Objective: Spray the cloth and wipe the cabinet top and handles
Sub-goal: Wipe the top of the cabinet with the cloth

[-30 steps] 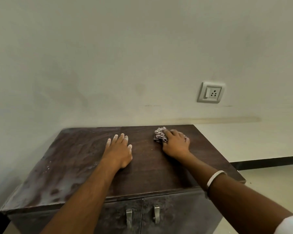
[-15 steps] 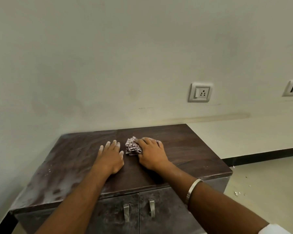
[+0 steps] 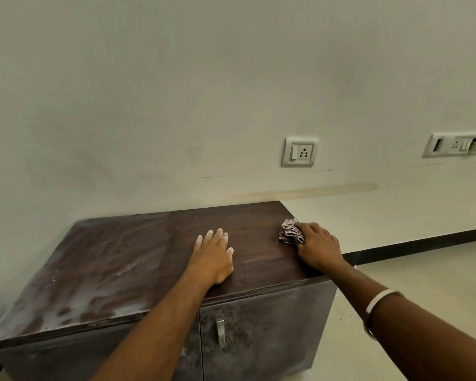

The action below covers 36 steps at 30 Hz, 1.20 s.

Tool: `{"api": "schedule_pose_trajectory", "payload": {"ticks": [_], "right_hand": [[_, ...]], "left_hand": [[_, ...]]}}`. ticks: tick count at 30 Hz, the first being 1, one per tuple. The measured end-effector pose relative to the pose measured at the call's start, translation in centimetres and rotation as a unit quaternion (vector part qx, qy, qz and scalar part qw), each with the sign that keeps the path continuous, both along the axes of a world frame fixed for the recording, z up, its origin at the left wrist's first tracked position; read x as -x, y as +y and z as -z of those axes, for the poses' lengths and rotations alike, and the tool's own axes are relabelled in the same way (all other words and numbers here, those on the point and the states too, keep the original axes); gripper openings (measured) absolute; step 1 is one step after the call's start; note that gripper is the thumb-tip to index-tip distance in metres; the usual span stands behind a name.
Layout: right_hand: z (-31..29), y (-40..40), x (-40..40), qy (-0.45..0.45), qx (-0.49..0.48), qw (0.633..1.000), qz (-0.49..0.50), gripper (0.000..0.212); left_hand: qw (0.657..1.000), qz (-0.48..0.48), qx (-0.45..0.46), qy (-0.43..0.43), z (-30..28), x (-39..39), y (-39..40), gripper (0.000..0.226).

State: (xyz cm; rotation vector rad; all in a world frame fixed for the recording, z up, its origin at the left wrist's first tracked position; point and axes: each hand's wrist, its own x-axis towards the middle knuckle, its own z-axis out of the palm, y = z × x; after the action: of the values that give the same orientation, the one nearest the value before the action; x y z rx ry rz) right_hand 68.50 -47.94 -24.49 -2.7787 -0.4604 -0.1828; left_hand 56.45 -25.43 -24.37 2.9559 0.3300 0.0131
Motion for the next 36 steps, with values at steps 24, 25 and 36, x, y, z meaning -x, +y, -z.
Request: {"api": "schedule_pose_trajectory", "payload": {"ticks": [24, 25, 36], "right_hand": [[1.4, 13.1, 14.0, -0.077, -0.019, 0.964, -0.255, 0.057], [1.4, 12.3, 13.7, -0.075, -0.017, 0.966, -0.248, 0.058], [1.1, -2.6, 8.4, -0.052, -0.018, 0.997, -0.049, 0.056]], "left_hand": [[0.992, -0.124, -0.012, 0.006, -0.4, 8.1, 6.6, 0.057], [0.993, -0.119, -0.010, 0.005, -0.5, 8.0, 6.1, 0.057], [1.000, -0.022, 0.010, 0.004, -0.5, 4.4, -3.6, 0.057]]}}
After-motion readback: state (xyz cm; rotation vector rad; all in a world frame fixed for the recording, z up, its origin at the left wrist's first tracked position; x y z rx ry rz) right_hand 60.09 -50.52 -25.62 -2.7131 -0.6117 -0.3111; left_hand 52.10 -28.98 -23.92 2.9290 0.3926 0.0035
